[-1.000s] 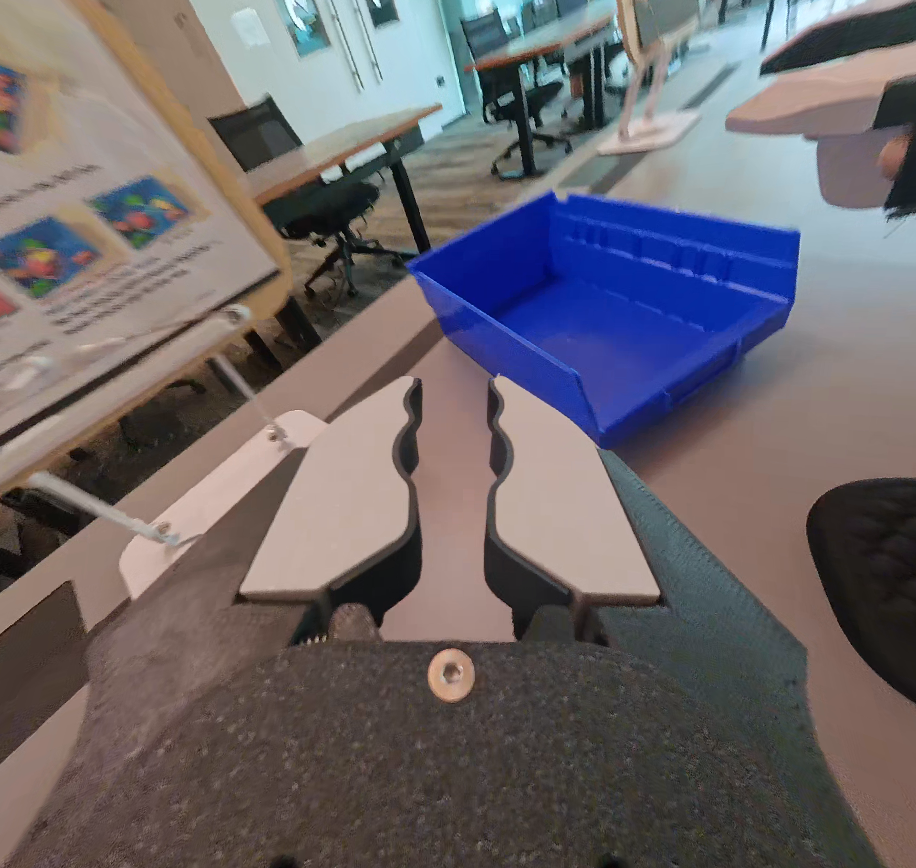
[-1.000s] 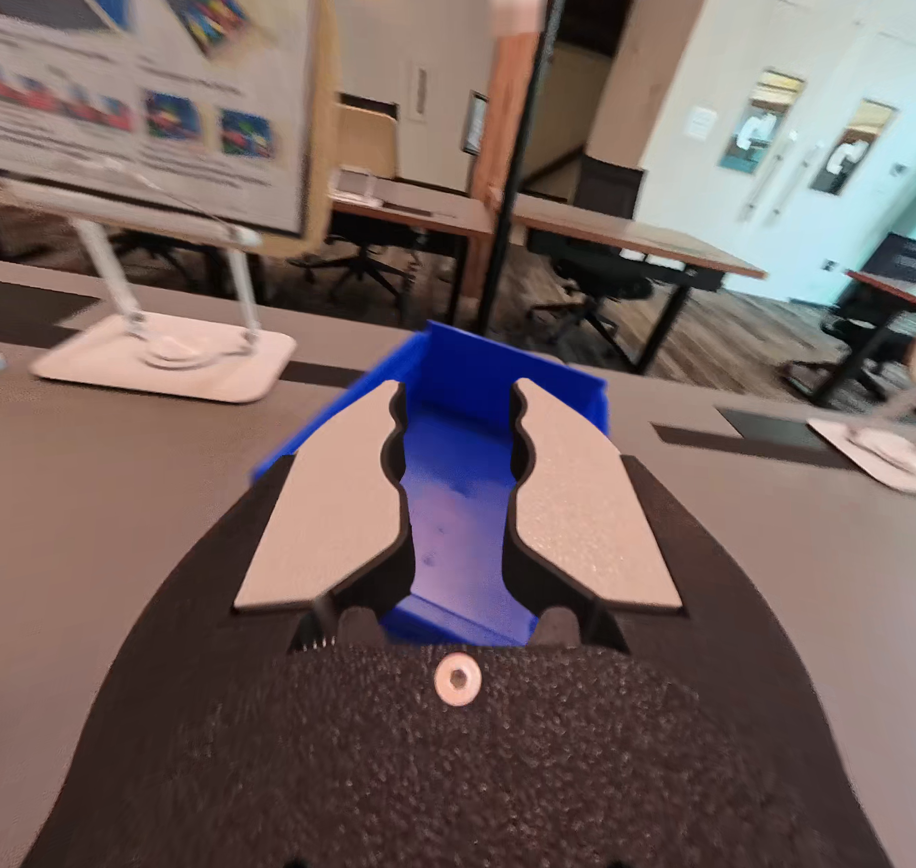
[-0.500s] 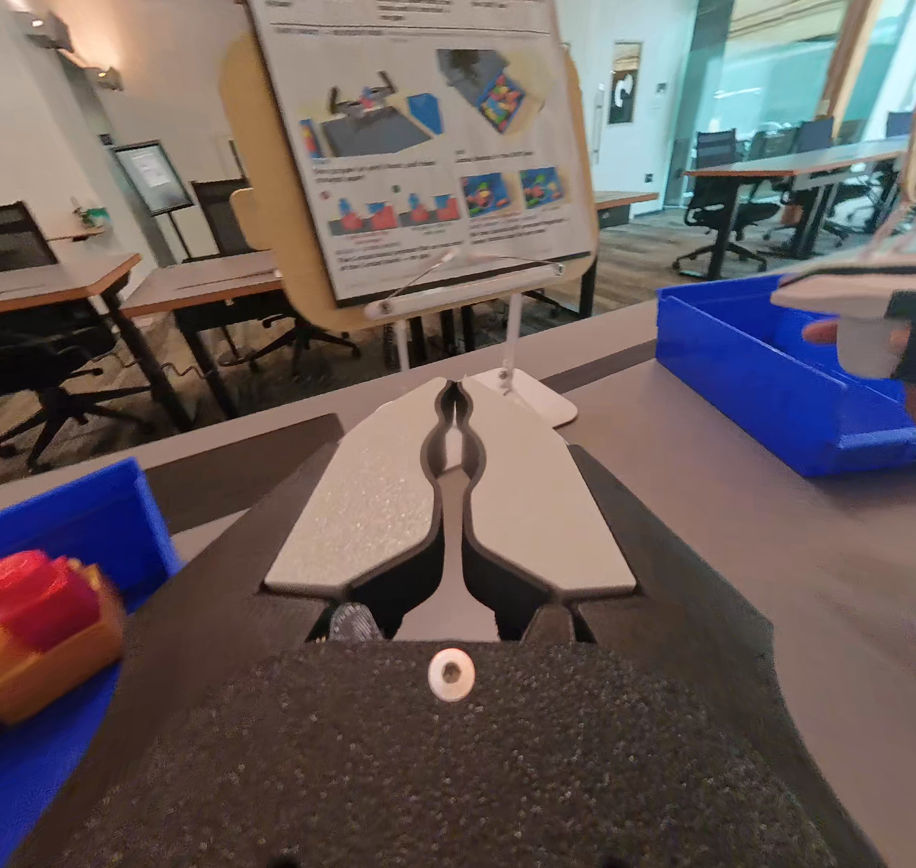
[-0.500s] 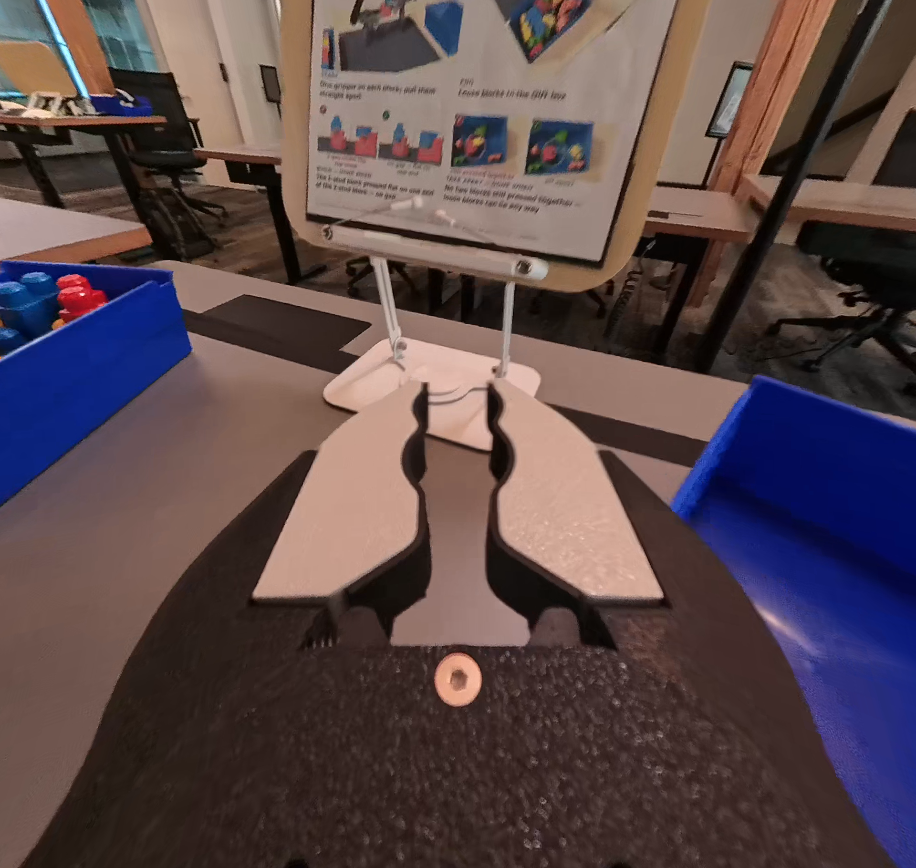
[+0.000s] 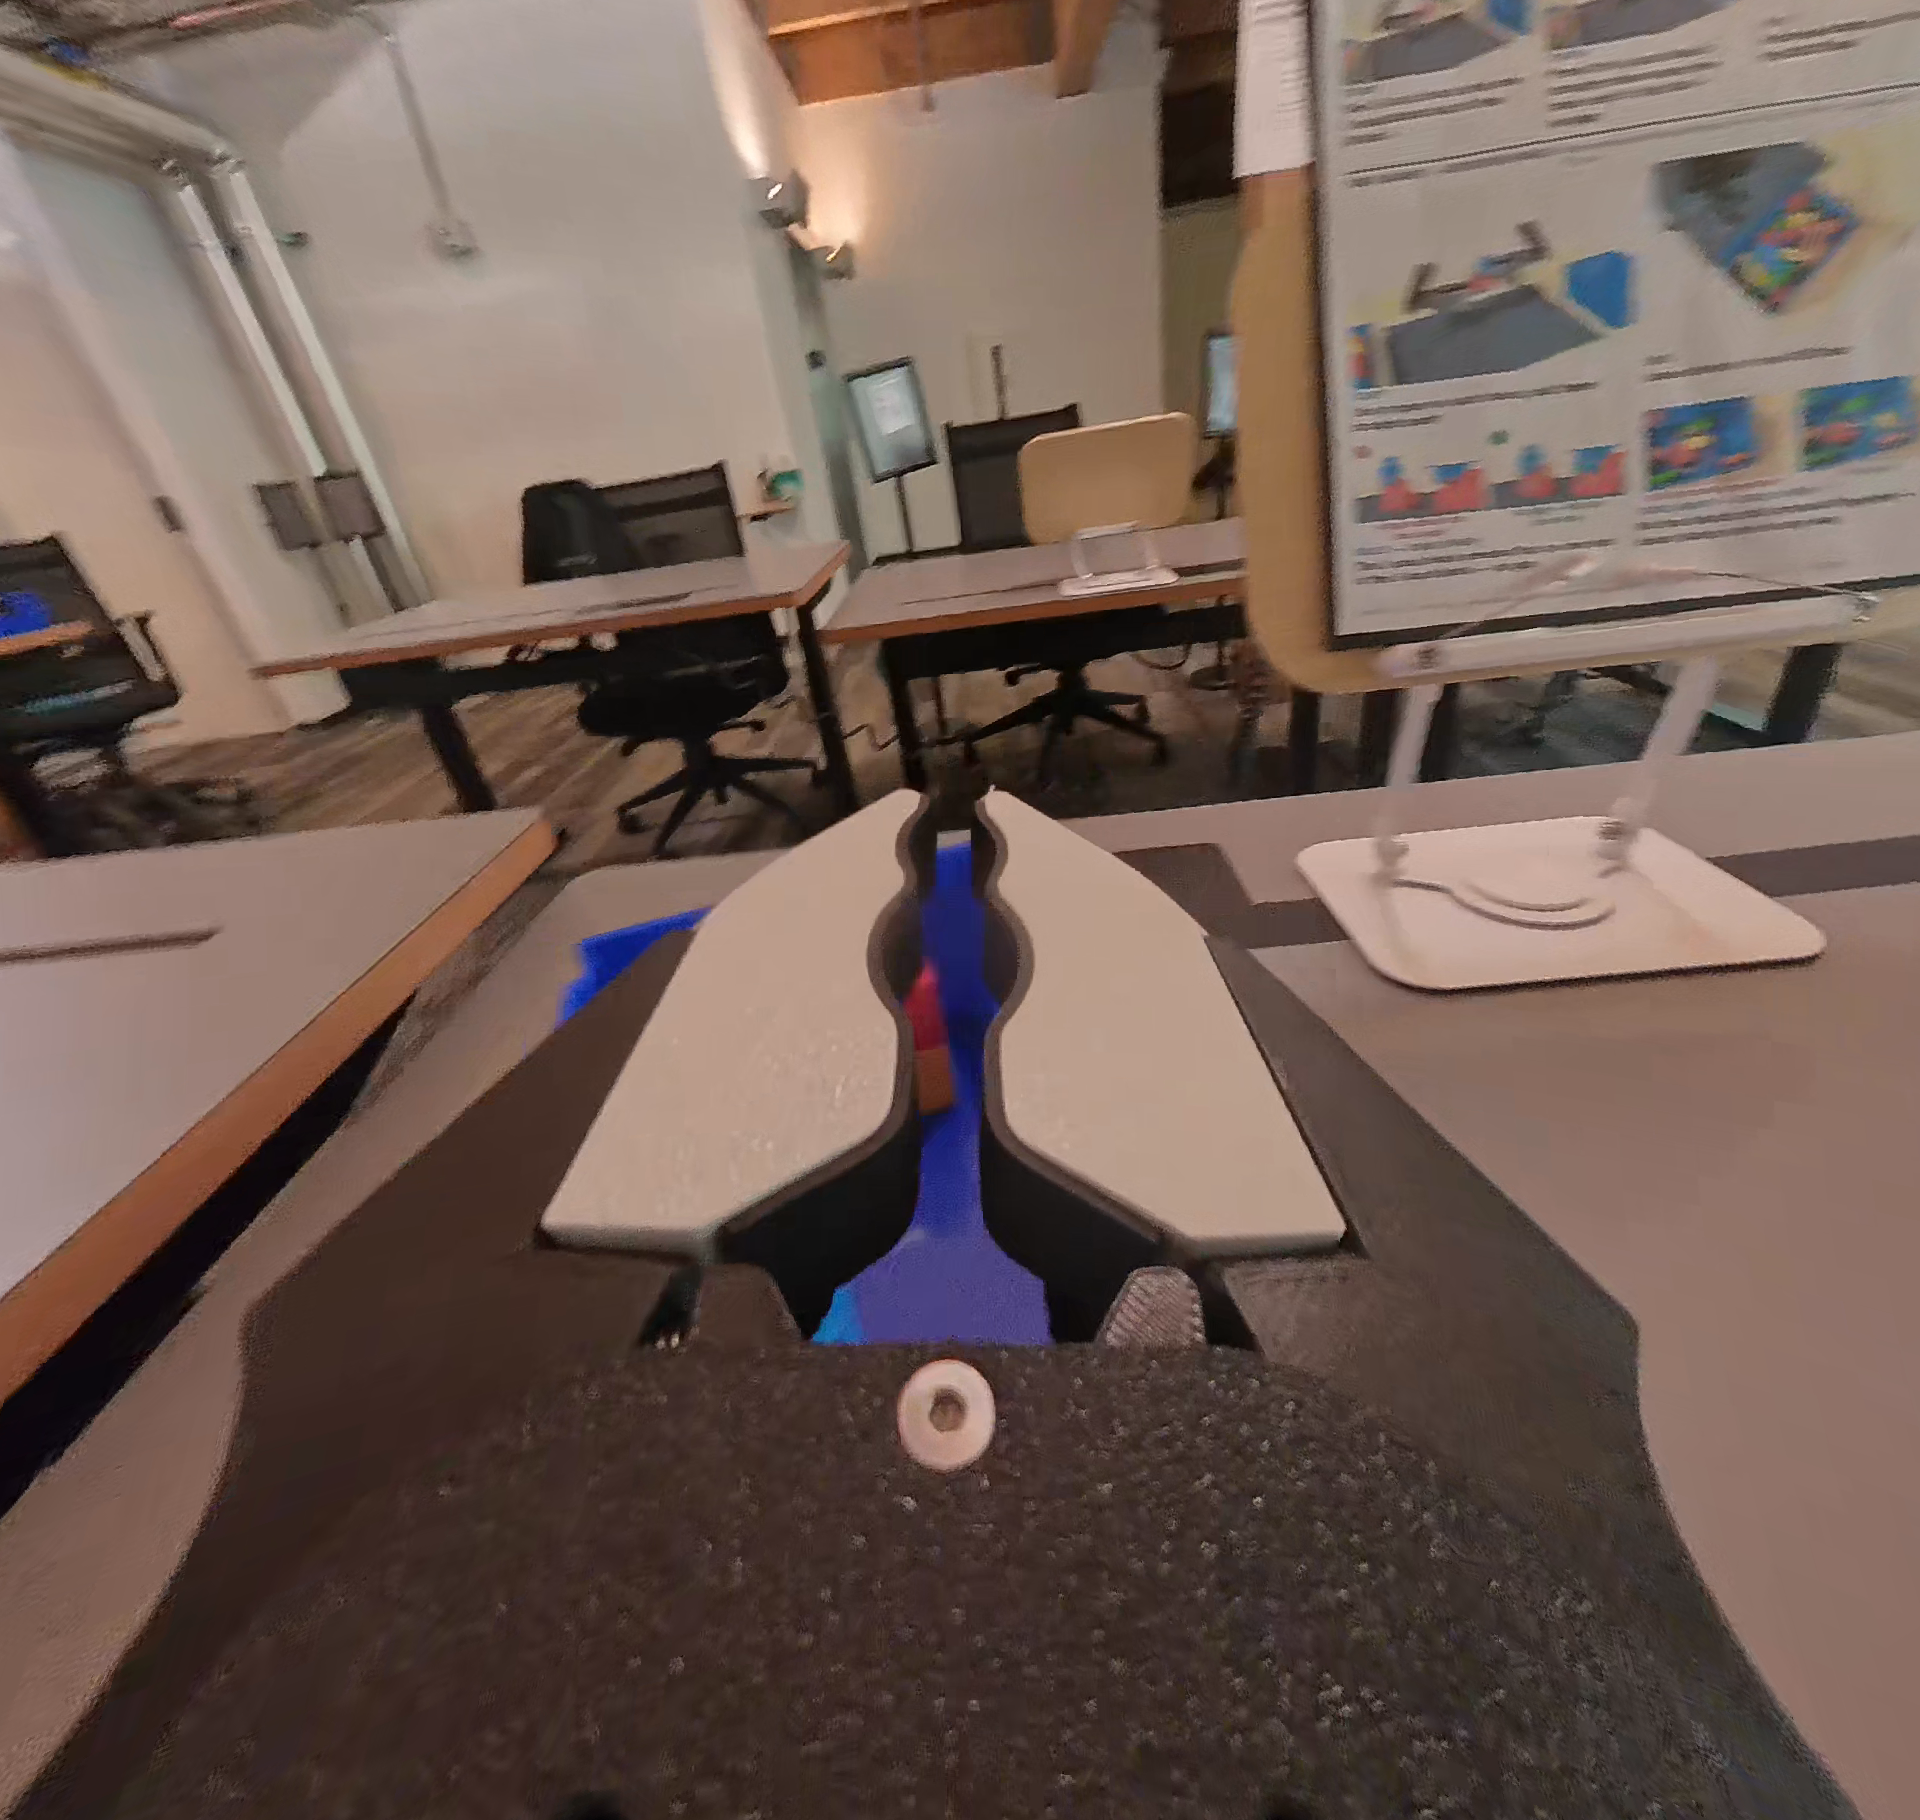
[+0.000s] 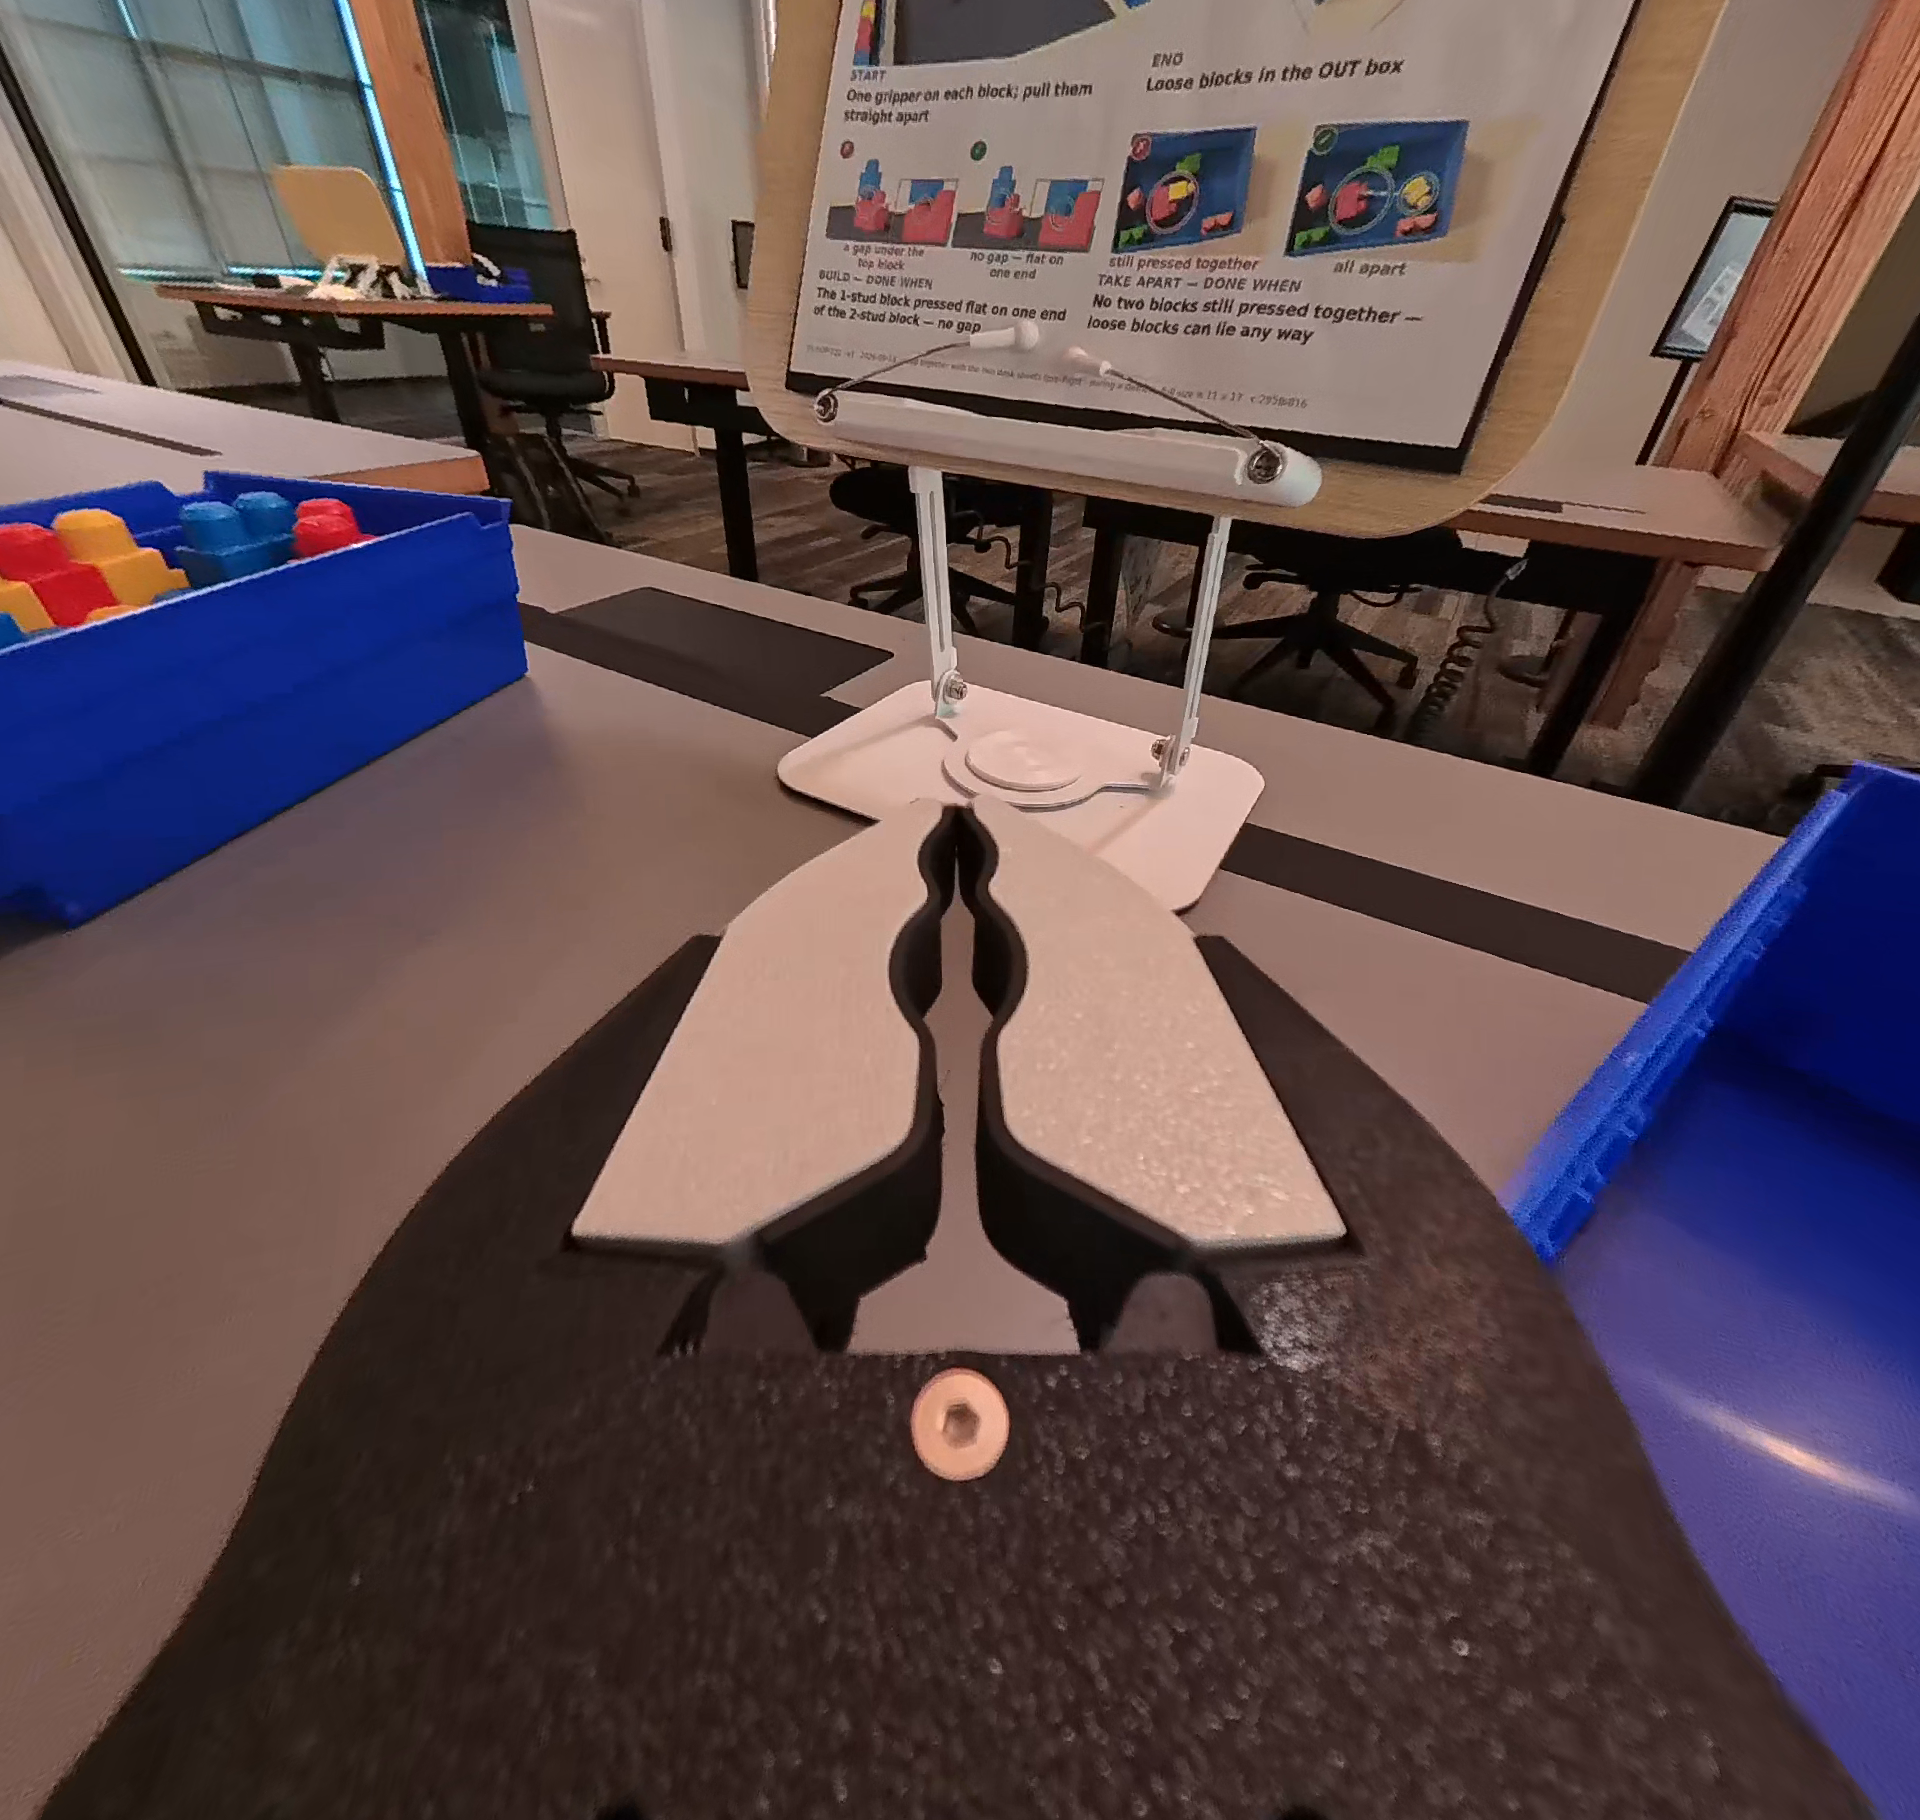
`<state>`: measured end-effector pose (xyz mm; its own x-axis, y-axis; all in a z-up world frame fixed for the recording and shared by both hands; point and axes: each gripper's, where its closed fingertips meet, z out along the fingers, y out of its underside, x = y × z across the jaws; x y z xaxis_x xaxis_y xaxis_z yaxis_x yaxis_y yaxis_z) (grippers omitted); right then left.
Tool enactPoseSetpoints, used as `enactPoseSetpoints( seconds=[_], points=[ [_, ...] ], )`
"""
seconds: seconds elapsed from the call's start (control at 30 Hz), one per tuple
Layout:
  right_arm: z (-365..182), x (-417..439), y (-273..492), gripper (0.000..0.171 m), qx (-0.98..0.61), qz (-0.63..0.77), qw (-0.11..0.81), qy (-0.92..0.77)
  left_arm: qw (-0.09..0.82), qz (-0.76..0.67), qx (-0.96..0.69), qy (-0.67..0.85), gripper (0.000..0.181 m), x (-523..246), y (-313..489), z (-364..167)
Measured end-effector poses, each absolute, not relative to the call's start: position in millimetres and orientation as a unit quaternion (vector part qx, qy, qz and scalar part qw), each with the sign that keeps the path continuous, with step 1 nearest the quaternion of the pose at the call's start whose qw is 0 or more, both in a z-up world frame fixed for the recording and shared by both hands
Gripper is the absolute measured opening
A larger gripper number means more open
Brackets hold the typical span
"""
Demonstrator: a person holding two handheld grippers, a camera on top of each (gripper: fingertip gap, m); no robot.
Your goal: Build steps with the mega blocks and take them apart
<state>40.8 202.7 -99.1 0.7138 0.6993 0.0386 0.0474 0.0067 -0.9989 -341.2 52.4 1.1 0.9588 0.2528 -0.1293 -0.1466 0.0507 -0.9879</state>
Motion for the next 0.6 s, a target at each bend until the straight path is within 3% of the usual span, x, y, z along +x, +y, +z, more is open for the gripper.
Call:
enactPoseSetpoints(
  seconds=[0.2, 0.4, 0.6],
  points=[
    [-74.2, 58.2, 199.2, 0.0, -0.652, 0.265, 0.661, -0.261, 0.596, 0.156, -0.786, -0.052, 0.03, -402.6, 4.0, -32.3],
    [-56.9, 83.1, 195.5, 0.0, -0.648, 0.284, 0.669, -0.231, 0.454, 0.075, -0.888, -0.009, 0.042, -392.8, -13.0, -111.6],
    [-71.0, 86.0, 201.9, 0.0, -0.67, 0.291, 0.646, -0.221, 0.422, 0.087, -0.902, -0.028, 0.048, -376.2, -3.3, -164.3]
  ],
)
